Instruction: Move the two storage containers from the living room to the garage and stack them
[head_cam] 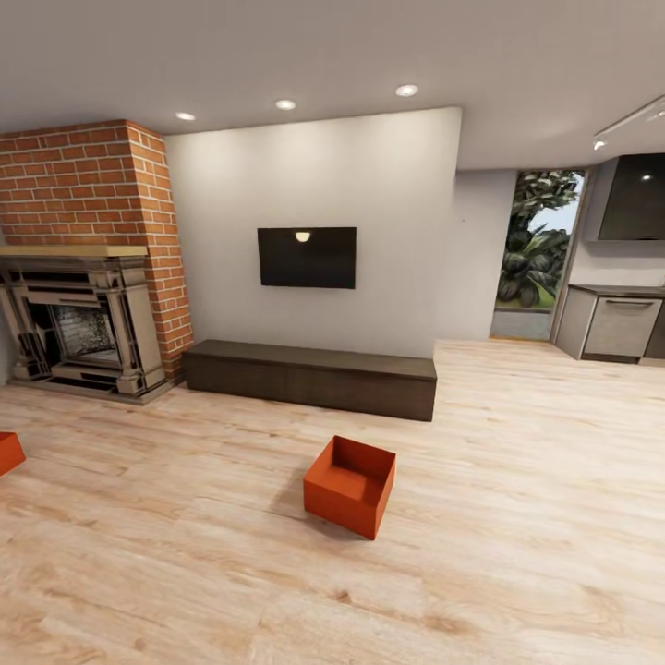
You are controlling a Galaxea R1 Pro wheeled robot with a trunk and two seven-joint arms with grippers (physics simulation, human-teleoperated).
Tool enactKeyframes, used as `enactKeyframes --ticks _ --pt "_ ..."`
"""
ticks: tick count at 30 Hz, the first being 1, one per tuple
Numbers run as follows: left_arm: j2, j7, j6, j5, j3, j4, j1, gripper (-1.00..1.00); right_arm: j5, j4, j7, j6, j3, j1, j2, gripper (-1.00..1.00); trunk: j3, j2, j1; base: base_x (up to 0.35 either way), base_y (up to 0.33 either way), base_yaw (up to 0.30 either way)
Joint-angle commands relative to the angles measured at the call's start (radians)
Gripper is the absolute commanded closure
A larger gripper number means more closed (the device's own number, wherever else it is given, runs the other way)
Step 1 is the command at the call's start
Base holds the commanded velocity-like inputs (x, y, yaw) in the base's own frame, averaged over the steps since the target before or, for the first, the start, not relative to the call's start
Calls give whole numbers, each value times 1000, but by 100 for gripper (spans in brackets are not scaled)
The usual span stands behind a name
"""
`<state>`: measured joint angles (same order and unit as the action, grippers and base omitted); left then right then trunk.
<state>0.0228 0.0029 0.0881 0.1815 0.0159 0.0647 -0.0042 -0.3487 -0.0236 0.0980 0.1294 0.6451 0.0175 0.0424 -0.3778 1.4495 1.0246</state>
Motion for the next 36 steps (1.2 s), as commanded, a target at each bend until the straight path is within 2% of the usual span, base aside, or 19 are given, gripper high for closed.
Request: enactKeyframes --ticks 1,20,36 --pt "0 0 2 4 1 0 0 -100 -9 -2 2 5 8 1 1 -100 -1 1 0 279 106 0" --pt "0 -1 0 6 1 0 0 -100 -18 -2 3 10 8 1 6 -100 -1 1 0 303 122 -4" --pt "0 -1 0 6 1 0 0 -100 -18 -2 3 9 8 1 4 -100 -1 1 0 306 125 -215"
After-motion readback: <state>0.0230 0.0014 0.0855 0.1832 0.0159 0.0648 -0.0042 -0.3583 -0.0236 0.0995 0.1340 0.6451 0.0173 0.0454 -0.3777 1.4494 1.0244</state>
